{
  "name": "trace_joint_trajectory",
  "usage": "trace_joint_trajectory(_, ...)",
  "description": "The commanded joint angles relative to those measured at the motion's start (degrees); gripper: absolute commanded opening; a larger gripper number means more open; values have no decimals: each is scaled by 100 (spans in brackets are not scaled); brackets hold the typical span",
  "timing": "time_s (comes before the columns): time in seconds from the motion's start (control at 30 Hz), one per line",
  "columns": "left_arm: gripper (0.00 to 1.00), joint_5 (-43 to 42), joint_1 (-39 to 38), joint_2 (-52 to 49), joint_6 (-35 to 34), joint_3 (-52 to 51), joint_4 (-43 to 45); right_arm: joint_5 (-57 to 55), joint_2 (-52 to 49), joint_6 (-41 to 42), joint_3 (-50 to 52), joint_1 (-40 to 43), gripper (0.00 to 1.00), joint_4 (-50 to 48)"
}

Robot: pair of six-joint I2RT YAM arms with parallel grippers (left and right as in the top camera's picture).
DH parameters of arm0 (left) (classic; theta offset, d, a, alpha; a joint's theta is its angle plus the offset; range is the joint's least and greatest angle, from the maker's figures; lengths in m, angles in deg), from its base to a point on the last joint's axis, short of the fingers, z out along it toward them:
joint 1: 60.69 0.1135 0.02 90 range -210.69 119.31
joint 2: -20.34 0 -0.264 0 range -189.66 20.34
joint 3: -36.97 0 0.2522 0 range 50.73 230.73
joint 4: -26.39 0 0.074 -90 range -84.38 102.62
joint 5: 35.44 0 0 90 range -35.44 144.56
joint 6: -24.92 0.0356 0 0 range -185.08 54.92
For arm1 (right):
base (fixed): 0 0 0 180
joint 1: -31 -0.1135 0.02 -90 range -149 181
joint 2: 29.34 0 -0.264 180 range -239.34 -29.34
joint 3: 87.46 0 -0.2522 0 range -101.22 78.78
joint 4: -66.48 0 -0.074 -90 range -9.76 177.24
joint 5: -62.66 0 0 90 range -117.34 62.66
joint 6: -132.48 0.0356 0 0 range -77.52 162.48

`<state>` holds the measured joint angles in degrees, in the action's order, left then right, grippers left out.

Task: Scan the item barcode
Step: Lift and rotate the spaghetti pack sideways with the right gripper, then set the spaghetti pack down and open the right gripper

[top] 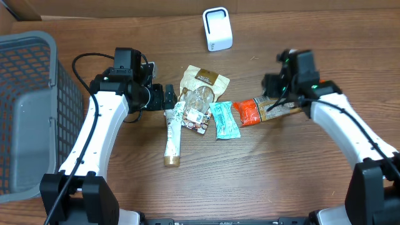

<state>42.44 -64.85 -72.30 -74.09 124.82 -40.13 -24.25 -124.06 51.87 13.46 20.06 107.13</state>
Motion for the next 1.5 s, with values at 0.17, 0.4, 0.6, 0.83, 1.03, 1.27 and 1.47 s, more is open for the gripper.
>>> trace_joint_trajectory(0.17,100,31,-35,87,68,98,11,-501,-780,-1156,-68,758,75,-922)
trace_joint_trajectory(0.4,100,31,-35,87,68,98,13,-501,-1097,-1226,-66,1161,75,-815)
trace_joint_trajectory(0.6,100,31,-35,87,66,98,11,-409,-1097,-837,-66,1604,75,190)
trace_joint_trajectory(0.83,100,31,-35,87,68,98,11,289,-1097,-337,-66,1659,75,1773)
trace_joint_trajectory(1.03,100,31,-35,87,68,98,13,824,-1097,-337,-66,1659,75,3088)
trace_joint_trajectory(1.27,100,31,-35,87,68,98,11,3088,-1095,-1657,-76,1631,75,4269)
trace_joint_trajectory(1.47,100,31,-35,87,68,98,11,3871,-1051,-2640,-763,1626,69,4848)
